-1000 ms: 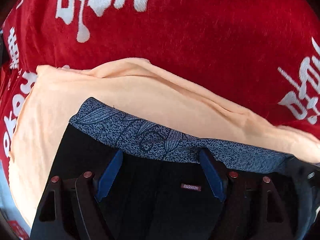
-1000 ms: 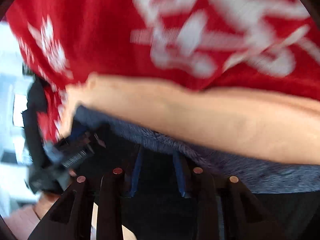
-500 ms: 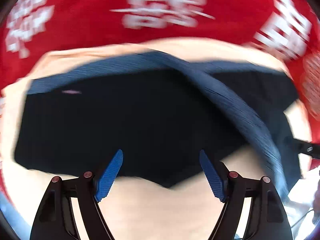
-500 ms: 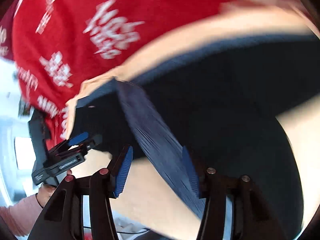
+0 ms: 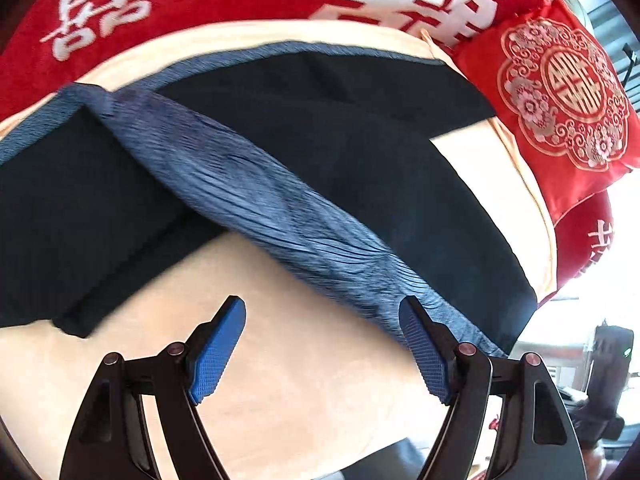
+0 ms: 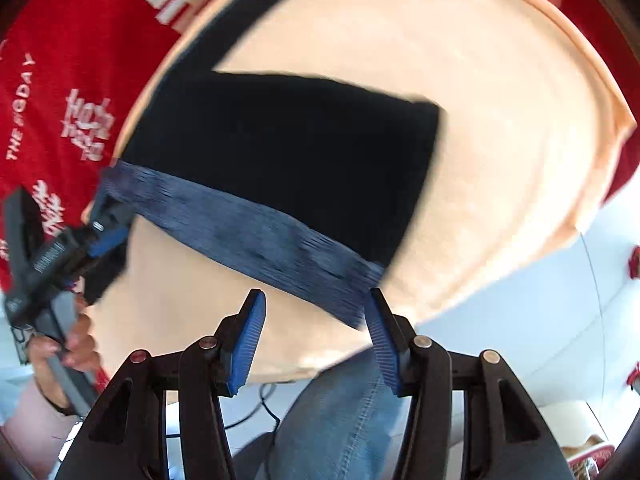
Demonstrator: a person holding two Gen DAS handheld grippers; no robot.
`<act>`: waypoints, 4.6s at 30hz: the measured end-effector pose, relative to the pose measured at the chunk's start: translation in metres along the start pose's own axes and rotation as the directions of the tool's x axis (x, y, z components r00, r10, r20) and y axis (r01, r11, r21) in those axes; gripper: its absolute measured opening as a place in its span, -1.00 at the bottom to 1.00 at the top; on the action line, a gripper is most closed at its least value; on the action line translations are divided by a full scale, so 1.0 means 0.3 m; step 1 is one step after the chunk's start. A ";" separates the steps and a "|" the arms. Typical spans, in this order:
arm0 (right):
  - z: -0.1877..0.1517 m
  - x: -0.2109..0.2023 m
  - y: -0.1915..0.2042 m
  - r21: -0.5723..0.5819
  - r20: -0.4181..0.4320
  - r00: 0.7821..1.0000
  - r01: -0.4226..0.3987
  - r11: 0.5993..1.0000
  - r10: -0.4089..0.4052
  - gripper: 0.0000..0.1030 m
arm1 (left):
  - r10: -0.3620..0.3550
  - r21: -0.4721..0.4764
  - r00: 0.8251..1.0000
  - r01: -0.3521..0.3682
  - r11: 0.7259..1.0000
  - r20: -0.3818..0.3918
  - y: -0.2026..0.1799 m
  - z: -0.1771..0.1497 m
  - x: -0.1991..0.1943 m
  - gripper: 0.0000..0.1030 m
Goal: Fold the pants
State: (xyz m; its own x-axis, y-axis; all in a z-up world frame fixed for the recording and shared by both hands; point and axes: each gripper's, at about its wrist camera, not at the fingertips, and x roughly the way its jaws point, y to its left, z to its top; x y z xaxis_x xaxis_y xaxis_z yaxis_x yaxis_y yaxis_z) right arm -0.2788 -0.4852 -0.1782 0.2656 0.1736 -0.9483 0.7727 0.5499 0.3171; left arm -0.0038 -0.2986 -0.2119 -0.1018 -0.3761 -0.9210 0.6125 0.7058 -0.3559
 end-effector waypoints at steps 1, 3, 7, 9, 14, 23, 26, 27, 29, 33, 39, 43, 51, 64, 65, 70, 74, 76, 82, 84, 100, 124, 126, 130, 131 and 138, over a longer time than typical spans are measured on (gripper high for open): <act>-0.005 0.013 -0.021 0.007 -0.003 1.000 -0.013 1.000 0.014 0.08 | 0.001 0.003 1.000 -0.001 1.000 -0.010 -0.014 -0.009 0.014 0.54; -0.001 0.037 -0.029 0.005 -0.013 0.999 -0.044 0.999 0.044 0.08 | 0.019 0.013 0.999 -0.019 1.000 -0.031 -0.035 -0.009 0.050 0.54; 0.021 0.075 -0.061 -0.014 -0.104 0.973 -0.211 0.977 0.208 -0.15 | 0.038 -0.001 0.999 -0.038 0.999 -0.034 -0.053 -0.020 0.077 0.54; 0.028 0.098 -0.064 -0.013 -0.136 0.963 -0.236 0.972 0.233 -0.61 | 0.019 -0.031 1.000 -0.020 0.999 -0.021 -0.061 -0.018 0.079 0.54; 0.079 0.027 -0.058 -0.028 -0.183 0.935 -0.315 0.949 0.305 -0.93 | -0.066 -0.107 0.997 0.060 0.992 -0.048 -0.088 0.000 0.089 -0.26; 0.507 -0.230 0.088 -0.195 -0.104 0.908 -0.420 0.887 0.407 -0.94 | -0.094 -0.166 0.992 0.106 0.980 0.079 -0.157 0.195 -0.062 -0.26; 0.708 -0.256 0.123 -0.247 -0.083 0.911 -0.412 0.877 0.405 -0.93 | -0.089 -0.158 0.987 0.110 0.981 0.134 -0.187 0.336 -0.060 -0.26; 0.772 -0.255 0.147 -0.268 -0.080 0.915 -0.402 0.875 0.396 -0.93 | -0.088 -0.154 0.985 0.111 0.982 0.150 -0.188 0.383 -0.059 -0.26; 0.918 -0.245 0.231 -0.325 -0.074 0.924 -0.377 0.867 0.374 -0.93 | -0.067 -0.128 0.979 0.093 0.987 0.193 -0.194 0.492 -0.061 -0.26; 1.153 -0.185 0.344 -0.411 -0.055 0.949 -0.305 0.859 0.311 -0.93 | 0.030 -0.090 0.965 -0.007 0.996 0.260 -0.200 0.664 -0.076 -0.19; 1.376 -0.050 0.450 -0.474 -0.012 0.985 -0.155 0.867 0.170 -0.85 | 0.194 -0.142 0.950 -0.163 0.976 0.246 -0.124 0.720 -0.060 0.40; 1.402 -0.025 0.486 -0.510 0.064 0.997 0.000 0.860 0.038 0.28 | 0.270 -0.161 0.954 -0.249 0.955 0.127 -0.061 0.643 0.027 0.41; 1.188 0.002 0.302 -0.331 -0.090 0.986 -0.161 0.930 0.139 -0.19 | 0.328 -0.234 0.944 -0.326 0.916 -0.030 0.042 0.469 0.156 0.41; 1.141 0.048 0.212 -0.183 -0.088 0.970 -0.240 0.953 0.228 -0.83 | 0.322 -0.165 0.946 -0.321 0.933 -0.018 0.027 0.533 0.111 0.41; 1.131 0.056 0.211 -0.192 -0.104 0.973 -0.222 0.956 0.205 -0.82 | 0.332 -0.145 0.943 -0.332 0.932 -0.022 0.027 0.529 0.105 0.41; 1.142 0.146 0.181 -0.216 -0.163 0.981 -0.141 0.966 0.107 -0.60 | 0.358 -0.178 0.931 -0.365 0.914 -0.074 0.083 0.475 0.104 0.41; 1.083 0.052 0.217 -0.226 -0.110 0.988 -0.128 0.966 0.105 -0.07 | 0.374 -0.225 0.925 -0.379 0.898 -0.066 0.145 0.447 0.055 0.41; 1.021 0.044 0.252 -0.221 -0.141 0.979 -0.173 0.960 0.144 -0.07 | 0.384 -0.254 0.921 -0.388 0.886 -0.066 0.200 0.430 0.023 0.41; 0.744 0.151 0.500 -0.243 -0.325 0.895 -0.391 0.888 0.305 -0.07 | 0.457 -0.306 0.889 -0.444 0.842 -0.030 0.439 0.384 -0.113 0.41; 0.598 0.238 0.626 -0.221 -0.402 0.843 -0.467 0.856 0.357 -0.07 | 0.486 -0.320 0.874 -0.468 0.823 -0.028 0.563 0.336 -0.155 0.41; 0.183 0.546 0.969 -0.116 -0.453 0.775 -0.541 0.833 0.440 -0.08 | 0.578 -0.343 0.816 -0.539 0.769 0.015 1.131 0.055 -0.298 0.78; 0.350 0.320 0.954 -0.488 -0.245 0.962 -0.227 0.843 0.117 -0.67 | 0.543 -0.231 0.838 -0.519 0.823 0.052 1.035 0.077 -0.270 0.79; 0.376 0.370 0.916 -0.541 -0.260 0.965 -0.185 0.820 0.047 -0.96 | 0.563 -0.217 0.824 -0.539 0.814 0.066 1.055 0.071 -0.240 1.00; 0.549 0.292 0.752 -0.345 -0.102 0.994 -0.073 0.936 0.039 -1.00 | 0.508 -0.288 0.861 -0.478 0.830 0.035 1.122 0.041 -0.280 1.00; 0.575 0.270 0.740 -0.304 -0.079 0.996 -0.055 0.951 0.032 -0.95 | 0.503 -0.305 0.864 -0.473 0.826 0.020 1.130 0.043 -0.291 1.00; 0.544 0.367 1.122 -0.517 -0.216 0.966 -0.234 0.823 0.140 -0.79 | 0.524 -0.308 0.845 -0.473 0.826 0.107 1.078 0.206 -0.336 1.00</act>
State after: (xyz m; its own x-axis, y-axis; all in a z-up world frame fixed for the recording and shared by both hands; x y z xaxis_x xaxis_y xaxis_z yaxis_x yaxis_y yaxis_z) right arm 0.1047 -0.4142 -0.1737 0.2403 0.4207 -0.8748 0.2759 0.8344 0.4771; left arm 0.2530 -0.0695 -0.2244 0.3185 -0.0118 -0.9478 0.3127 0.9452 0.0933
